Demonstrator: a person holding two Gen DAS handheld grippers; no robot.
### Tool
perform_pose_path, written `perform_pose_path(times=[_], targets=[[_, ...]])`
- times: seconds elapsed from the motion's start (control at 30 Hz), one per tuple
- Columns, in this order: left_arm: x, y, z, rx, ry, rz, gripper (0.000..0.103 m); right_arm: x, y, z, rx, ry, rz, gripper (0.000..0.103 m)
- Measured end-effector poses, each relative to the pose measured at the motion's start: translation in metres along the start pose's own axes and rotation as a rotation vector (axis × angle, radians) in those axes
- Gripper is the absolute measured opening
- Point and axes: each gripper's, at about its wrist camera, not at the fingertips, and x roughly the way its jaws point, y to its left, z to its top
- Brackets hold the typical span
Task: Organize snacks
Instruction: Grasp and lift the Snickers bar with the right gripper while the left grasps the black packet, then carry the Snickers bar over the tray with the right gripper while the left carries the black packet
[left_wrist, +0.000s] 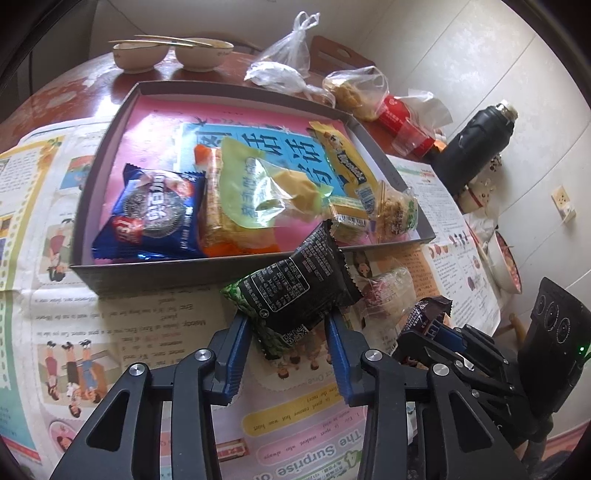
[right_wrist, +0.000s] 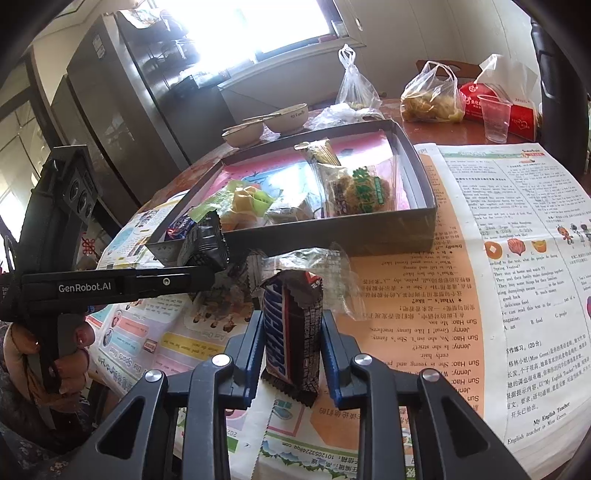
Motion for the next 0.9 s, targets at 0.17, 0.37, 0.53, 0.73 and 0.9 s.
perform_pose_path(times=[0.17,0.37,0.53,0.73,0.9], targets=[[-0.010,0.005,-0.001,-0.010,-0.022,-0.003,0.039,-0.003,0.009,0.002,-0.033,-0.014,0.008,0.028],[-0.009,0.013,-0.005,-0.025,-0.010,0.001,0.039,-0.003,0.019,0.005,-0.067,-0.020,0.009,0.021],[-0.010,0.020,-0.008,-0.042,-0.007,-0.001,0.040,0.006,0.022,0.004,-0.075,0.008,0.002,0.021],[-0.009,0.022,-0.007,-0.034,0.001,0.037,0.044,0.015,0.024,0.003,-0.081,0.033,0.007,0.021],[-0.010,0.024,-0.005,-0.029,-0.001,0.021,0.057,0.022,0.024,0.002,-0.078,0.054,0.024,0.021]])
